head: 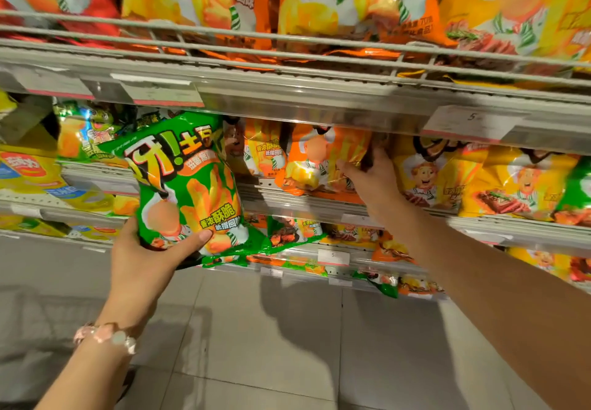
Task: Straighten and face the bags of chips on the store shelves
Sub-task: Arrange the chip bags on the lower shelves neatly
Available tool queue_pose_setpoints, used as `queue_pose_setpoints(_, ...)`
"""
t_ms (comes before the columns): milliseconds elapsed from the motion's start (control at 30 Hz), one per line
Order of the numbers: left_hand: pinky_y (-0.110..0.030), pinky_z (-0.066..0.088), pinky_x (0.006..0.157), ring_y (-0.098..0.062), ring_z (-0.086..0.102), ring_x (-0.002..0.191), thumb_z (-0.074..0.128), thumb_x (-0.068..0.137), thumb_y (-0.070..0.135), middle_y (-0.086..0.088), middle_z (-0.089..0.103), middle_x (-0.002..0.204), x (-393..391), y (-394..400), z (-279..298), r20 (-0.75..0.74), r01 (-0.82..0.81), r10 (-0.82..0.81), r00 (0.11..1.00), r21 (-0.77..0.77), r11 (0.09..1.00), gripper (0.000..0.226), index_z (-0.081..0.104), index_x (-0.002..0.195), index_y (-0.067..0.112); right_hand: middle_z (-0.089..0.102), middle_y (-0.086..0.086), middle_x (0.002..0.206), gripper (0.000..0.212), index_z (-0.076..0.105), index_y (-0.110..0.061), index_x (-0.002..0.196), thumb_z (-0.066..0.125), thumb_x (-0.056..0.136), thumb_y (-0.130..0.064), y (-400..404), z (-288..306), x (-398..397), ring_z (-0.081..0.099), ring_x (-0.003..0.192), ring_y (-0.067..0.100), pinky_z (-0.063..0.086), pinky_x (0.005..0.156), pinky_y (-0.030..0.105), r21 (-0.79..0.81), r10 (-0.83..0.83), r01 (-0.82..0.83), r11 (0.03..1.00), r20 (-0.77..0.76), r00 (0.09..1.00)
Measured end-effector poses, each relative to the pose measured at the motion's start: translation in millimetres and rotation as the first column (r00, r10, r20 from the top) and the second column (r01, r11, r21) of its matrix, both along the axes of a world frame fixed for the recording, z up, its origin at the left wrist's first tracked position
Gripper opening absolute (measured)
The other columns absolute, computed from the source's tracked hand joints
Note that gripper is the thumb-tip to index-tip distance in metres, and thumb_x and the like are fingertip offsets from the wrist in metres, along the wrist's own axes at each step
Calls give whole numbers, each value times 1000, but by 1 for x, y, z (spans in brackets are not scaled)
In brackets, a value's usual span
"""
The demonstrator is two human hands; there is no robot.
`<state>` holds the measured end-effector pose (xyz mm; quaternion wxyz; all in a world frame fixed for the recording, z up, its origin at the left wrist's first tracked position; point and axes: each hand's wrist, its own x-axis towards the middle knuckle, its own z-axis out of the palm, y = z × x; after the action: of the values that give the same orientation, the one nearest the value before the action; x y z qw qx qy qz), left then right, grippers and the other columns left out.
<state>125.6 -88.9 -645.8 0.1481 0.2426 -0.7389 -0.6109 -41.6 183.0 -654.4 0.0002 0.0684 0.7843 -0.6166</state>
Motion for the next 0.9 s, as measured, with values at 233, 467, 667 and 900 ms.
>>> queue_pose_setpoints(233, -38, 58, 71, -21, 71, 85, 96, 44, 33, -8, 72, 95, 0, 18, -3, 16, 73, -74, 997, 47, 996, 73, 63, 107, 14, 57, 6, 132, 67, 48, -11, 135, 77, 78, -27, -6, -14, -13, 53, 122, 21, 44, 104, 42, 20, -47, 47, 999, -24, 999)
queue_pose_setpoints(467, -31, 60, 60, -29, 68, 78, 84, 44, 27, -7, 69, 86, -12, 41, 4, 5, 86, -87, 996, 39, 996, 61, 60, 98, 14, 54, 8, 136, 72, 43, -12, 140, 76, 78, -25, -3, -30, -20, 48, 127, 24, 41, 106, 44, 90, -39, 41, 995, -30, 999)
queue_pose_setpoints(667, -50, 58, 75, -33, 70, 84, 90, 32, 50, -10, 71, 91, -24, 56, -1, 45, 111, -113, 993, 30, 993, 83, 62, 102, 14, 52, 9, 138, 69, 42, -15, 141, 73, 81, -32, 9, -28, -25, 48, 127, 26, 40, 105, 40, 245, 98, -110, 963, 63, 993)
queue_pose_setpoints(900, -51, 57, 80, -30, 69, 86, 93, 36, 50, -4, 70, 89, -40, 101, 1, 71, 185, -186, 980, 19, 983, 71, 61, 94, 25, 37, 2, 148, 60, 27, -19, 148, 54, 95, -26, 21, 24, 36, 36, 134, 11, 33, 96, 15, -104, 206, -201, 974, 38, 978)
